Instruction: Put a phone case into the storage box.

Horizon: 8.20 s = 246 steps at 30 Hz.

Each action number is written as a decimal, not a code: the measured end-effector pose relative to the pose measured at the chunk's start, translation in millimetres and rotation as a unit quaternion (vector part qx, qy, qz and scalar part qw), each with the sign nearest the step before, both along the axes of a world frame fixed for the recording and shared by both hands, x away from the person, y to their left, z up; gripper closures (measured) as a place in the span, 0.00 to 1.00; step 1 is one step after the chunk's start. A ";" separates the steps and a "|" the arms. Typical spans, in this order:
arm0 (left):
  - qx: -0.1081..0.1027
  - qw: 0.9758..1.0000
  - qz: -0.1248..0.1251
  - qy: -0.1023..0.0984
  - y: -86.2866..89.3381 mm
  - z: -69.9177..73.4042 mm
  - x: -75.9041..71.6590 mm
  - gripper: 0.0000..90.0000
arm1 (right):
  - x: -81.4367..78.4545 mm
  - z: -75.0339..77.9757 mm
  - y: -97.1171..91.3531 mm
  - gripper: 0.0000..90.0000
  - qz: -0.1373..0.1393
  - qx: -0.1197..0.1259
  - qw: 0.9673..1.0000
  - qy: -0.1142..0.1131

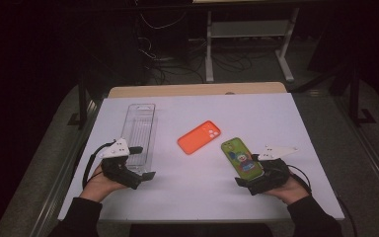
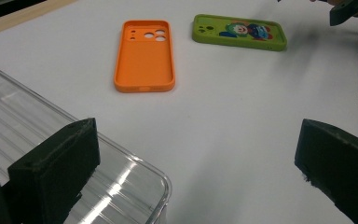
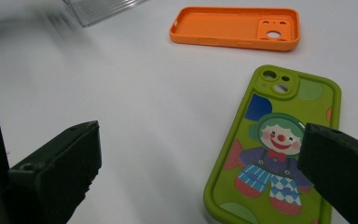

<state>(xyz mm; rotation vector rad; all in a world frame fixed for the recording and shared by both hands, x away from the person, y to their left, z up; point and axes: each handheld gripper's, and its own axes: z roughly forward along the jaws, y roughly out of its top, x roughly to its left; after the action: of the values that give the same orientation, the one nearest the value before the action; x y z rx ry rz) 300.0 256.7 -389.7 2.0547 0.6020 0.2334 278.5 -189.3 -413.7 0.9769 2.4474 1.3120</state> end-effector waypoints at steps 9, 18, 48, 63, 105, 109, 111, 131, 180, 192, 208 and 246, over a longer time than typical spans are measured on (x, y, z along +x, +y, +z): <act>-0.007 1.000 -0.003 0.011 -12.9 8.1 8.8 0.00 | 0.7 -0.2 -0.4 0.00 0.002 0.002 1.000 0.002; -0.014 1.000 -0.009 0.010 -25.7 14.2 20.6 0.00 | 1.7 -0.2 -0.9 0.00 -0.001 0.004 1.000 0.003; -0.008 1.000 -0.015 0.013 -94.2 31.6 69.7 0.27 | 0.0 1.7 -2.3 0.00 -0.003 0.012 1.000 0.008; 0.050 0.997 0.049 0.026 -124.6 13.8 102.9 0.86 | 0.1 1.5 -1.8 0.00 0.002 0.014 1.000 0.006; 0.167 0.964 0.195 0.073 -141.7 -48.3 142.7 1.00 | -0.2 0.6 -1.2 0.00 0.009 0.009 1.000 0.004; 0.166 0.965 0.188 0.078 -141.9 -47.5 134.9 1.00 | -0.4 0.6 -0.8 0.00 0.009 0.008 1.000 0.004; 0.162 0.966 0.183 0.082 -142.2 -47.4 130.4 1.00 | -0.5 0.6 -0.8 0.00 0.009 0.008 1.000 0.003; 0.150 0.977 0.117 0.095 -148.1 -47.6 90.7 1.00 | -0.2 1.0 -0.7 0.00 0.006 0.008 1.000 0.005; 0.042 0.997 -0.052 0.044 -120.3 -8.8 26.7 0.18 | 0.4 -0.1 -0.4 0.00 0.003 0.004 1.000 0.004; 0.037 0.996 -0.065 0.041 -110.8 -15.9 9.2 0.00 | 1.9 0.3 3.9 0.00 -0.011 -0.007 1.000 0.011; 0.045 0.996 -0.078 0.024 -107.9 -19.5 8.0 0.00 | 32.9 19.3 31.6 0.00 -0.086 -0.060 0.994 0.040; 0.038 0.996 -0.073 0.015 -100.6 -18.5 9.9 0.00 | 125.2 7.5 128.6 0.00 -0.144 -0.130 0.975 0.111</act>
<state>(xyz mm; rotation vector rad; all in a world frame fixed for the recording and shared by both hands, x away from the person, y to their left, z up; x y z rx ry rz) 309.9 156.1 -408.2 2.1687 0.4640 0.1432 403.7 -60.7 -406.2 1.4020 2.4305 0.8050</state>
